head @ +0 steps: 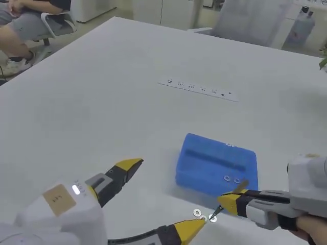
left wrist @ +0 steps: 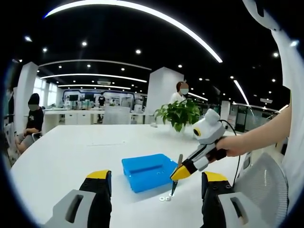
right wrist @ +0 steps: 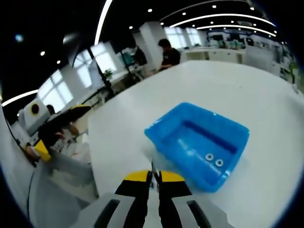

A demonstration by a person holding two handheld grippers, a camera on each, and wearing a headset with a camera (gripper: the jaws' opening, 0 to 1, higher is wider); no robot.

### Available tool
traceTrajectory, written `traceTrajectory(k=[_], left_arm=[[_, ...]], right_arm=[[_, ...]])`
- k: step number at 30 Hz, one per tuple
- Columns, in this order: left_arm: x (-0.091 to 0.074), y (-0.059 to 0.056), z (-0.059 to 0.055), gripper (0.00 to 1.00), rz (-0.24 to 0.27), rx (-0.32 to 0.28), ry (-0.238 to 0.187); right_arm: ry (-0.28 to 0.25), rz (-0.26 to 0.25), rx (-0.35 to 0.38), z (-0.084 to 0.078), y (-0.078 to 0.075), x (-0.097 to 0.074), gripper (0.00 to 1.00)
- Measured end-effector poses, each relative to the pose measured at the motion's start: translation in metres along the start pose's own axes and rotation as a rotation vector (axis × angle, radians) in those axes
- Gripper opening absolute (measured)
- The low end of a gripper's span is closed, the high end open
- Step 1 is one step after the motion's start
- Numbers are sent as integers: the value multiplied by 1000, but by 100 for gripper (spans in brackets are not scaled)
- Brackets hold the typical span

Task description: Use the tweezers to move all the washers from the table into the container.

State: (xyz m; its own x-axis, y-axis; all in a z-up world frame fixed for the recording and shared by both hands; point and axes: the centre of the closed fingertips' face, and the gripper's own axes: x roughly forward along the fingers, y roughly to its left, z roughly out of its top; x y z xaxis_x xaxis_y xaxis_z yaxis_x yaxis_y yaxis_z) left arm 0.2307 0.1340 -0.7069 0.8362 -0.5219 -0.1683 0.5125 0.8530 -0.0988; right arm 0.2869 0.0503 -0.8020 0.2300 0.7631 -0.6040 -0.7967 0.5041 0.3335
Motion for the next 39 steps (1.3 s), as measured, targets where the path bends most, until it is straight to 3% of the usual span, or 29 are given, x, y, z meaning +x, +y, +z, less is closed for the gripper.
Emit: traceTrajectory(k=[5,11,22,26,30,39], left_arm=[[0,1,-1,78,3,1,3],[0,0,-2,78,-1,1,7],[1,-2,-3,78,-6,9,18],[1,-2,-4,77,-7,11,20],[1,-2,-3,77,-7,9,17],[1,-1,-2,77,-1,9,11]], right_arm=[[11,-13,-25,-1,-4,0,3],[28,-2,-65,-2,2,2,3],[116,11,-392,-12,21,4,3],[109,-2,-419,-11,20,4,2],[86,-36,-398,-8,18,2,2],[-7,-21,-359,25,28,-14,2]])
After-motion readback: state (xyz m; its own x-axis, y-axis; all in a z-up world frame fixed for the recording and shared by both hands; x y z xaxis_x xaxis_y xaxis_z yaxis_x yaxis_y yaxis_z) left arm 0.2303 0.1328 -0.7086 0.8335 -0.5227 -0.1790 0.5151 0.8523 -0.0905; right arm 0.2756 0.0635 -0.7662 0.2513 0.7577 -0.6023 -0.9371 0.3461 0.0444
